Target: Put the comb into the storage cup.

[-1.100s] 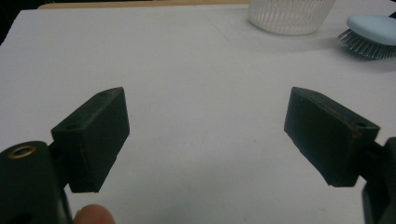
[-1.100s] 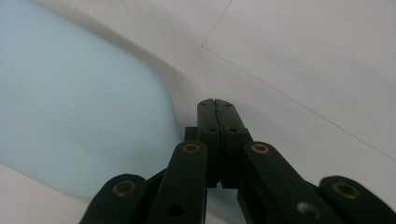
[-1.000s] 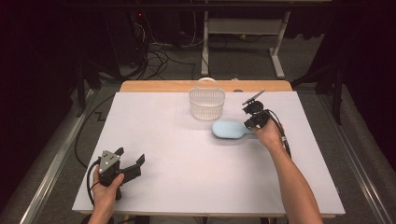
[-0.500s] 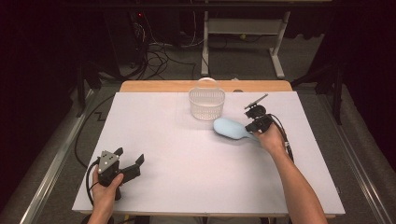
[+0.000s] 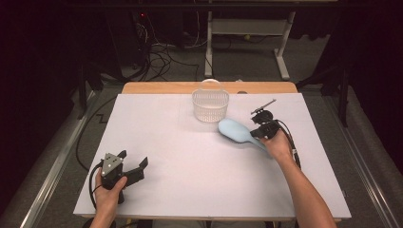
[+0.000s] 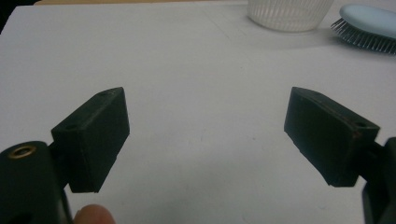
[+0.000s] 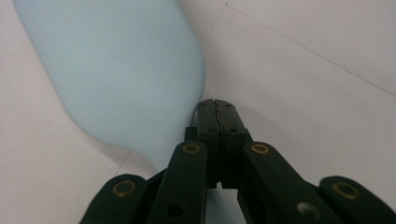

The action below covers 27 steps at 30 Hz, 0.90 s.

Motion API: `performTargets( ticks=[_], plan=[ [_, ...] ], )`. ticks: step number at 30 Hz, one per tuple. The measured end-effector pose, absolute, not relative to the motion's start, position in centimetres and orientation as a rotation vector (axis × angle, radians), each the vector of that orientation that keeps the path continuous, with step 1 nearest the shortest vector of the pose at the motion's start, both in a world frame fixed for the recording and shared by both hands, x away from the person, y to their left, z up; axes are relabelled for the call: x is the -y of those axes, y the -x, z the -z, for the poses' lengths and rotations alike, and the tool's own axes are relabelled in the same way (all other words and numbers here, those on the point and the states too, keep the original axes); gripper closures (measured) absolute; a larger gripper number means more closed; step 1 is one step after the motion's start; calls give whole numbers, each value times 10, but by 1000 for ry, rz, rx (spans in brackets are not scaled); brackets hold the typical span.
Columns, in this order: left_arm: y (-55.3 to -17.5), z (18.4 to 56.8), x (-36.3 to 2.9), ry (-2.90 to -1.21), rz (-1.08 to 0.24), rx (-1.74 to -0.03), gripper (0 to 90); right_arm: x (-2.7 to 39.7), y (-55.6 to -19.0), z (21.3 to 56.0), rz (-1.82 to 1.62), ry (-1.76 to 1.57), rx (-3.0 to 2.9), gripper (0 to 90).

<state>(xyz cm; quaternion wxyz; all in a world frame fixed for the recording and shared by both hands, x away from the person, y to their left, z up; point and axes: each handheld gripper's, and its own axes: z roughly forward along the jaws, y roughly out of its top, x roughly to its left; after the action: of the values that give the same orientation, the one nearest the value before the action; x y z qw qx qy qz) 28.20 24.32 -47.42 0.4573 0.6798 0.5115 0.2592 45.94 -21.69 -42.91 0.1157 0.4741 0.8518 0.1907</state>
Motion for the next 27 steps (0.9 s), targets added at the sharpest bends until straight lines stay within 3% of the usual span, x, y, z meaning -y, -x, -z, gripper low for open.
performTargets(
  ticks=[27],
  plan=[
    [-281, 473, -240, -1682, -656, -1241, 148, 220, -432, 430, -606, -1381, -2490, 900]
  ],
)
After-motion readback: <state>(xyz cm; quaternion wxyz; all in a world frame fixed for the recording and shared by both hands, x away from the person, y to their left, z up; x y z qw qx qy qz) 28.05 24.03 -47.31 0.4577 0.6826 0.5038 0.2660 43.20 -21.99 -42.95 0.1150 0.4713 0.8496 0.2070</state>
